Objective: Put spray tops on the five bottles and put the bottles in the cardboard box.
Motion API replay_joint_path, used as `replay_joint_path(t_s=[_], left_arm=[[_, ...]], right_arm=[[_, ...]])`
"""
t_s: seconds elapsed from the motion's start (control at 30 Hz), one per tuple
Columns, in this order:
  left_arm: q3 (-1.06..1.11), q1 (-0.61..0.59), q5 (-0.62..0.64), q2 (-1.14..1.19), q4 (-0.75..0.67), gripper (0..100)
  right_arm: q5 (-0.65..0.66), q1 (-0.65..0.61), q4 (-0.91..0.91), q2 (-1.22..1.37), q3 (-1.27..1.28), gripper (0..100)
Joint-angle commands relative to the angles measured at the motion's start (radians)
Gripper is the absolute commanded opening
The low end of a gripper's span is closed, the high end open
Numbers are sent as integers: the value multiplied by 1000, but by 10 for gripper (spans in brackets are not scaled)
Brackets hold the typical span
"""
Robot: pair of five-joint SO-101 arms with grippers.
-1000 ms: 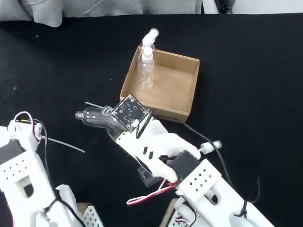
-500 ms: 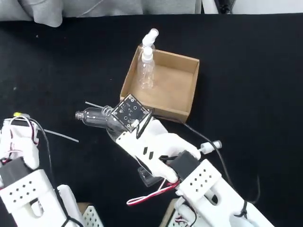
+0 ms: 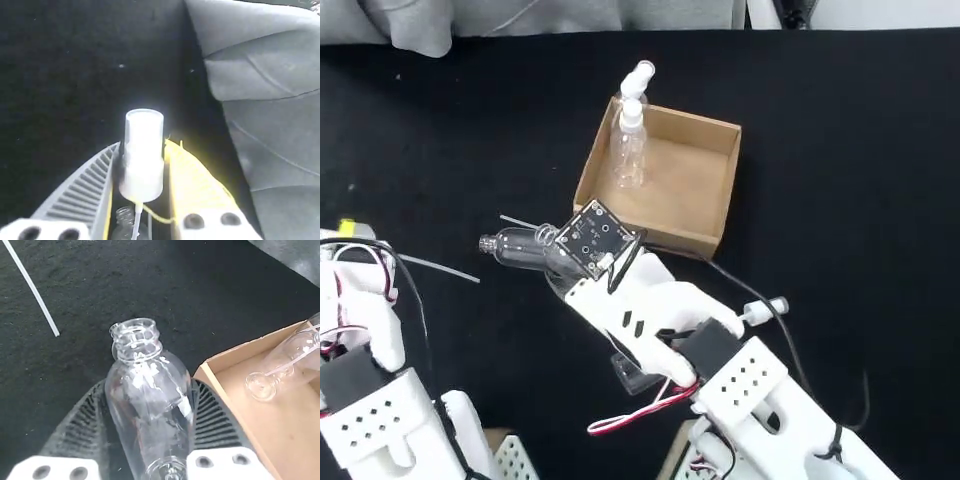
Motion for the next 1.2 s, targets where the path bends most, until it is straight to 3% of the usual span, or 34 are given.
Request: replay_joint_path(t_s=[0.0,0.47,0.77,1.17], left_arm=[[-102,10,64,-21,-23,28],[-285,18,78,-21,-23,28],[-349,174,78,-21,-23,28],[-340,209,114,-21,-126,28]], right_arm=[[3,-11,-29,-45,-5,57],[0,-8,-29,-47,-7,56],[-3,87,-60,-47,-8,54],[2,94,-78,-42,-4,53]])
